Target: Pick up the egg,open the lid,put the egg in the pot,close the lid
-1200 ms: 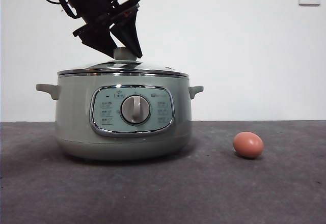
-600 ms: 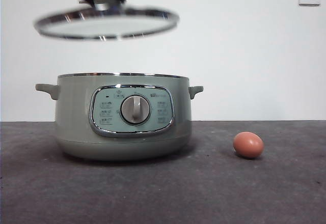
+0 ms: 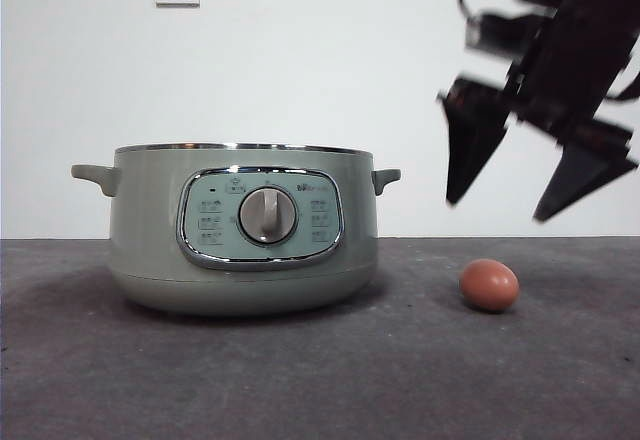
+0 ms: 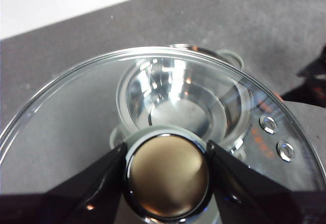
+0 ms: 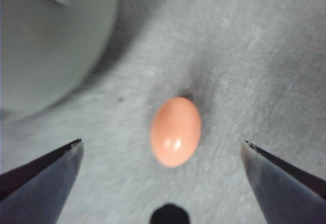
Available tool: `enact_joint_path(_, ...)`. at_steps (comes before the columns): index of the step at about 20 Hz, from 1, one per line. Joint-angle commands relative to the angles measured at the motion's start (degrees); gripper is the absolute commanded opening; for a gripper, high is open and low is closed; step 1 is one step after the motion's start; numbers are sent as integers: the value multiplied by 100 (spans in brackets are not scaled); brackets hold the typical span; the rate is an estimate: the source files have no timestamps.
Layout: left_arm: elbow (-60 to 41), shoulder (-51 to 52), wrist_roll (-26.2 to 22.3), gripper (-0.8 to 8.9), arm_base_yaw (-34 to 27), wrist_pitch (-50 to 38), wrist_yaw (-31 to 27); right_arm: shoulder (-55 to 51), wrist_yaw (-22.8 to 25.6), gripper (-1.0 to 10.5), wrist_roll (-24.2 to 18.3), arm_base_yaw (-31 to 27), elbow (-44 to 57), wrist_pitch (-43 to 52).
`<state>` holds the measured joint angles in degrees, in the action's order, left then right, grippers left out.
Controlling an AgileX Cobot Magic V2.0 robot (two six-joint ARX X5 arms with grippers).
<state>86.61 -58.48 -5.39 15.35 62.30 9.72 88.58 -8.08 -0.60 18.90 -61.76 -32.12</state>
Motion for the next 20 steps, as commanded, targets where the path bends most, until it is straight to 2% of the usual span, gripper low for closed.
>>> enact_joint_path(1, 35, 275, -37, -8, -17, -59, 55, 378, 243, 528, 61, 92, -13, 166)
enact_joint_path(6, 9, 743, -17, -8, -17, 365, 70, 935, 326, 529, 72, 103, -13, 433)
enact_joint_path(9, 9, 964, 33, -8, -17, 487, 70, 1110, 365, 523, 219, 103, -13, 527)
enact_joint_path(12, 9, 1110, 48, -8, -17, 533, 68, 1241, 361, 273, 254, 103, -13, 553)
enact_joint_path(16, 9, 1130, 68, -8, -17, 581, 70, 1283, 363, 183, 262, 103, -13, 551)
enact_joint_path(18, 9, 1130, 68, -8, -17, 581, 70, 1283, 361, 49, 256, 103, -13, 555)
enact_joint_path(20, 9, 1130, 66, -8, -15, 581, 70, 1283, 361, -11, 254, 103, -13, 555)
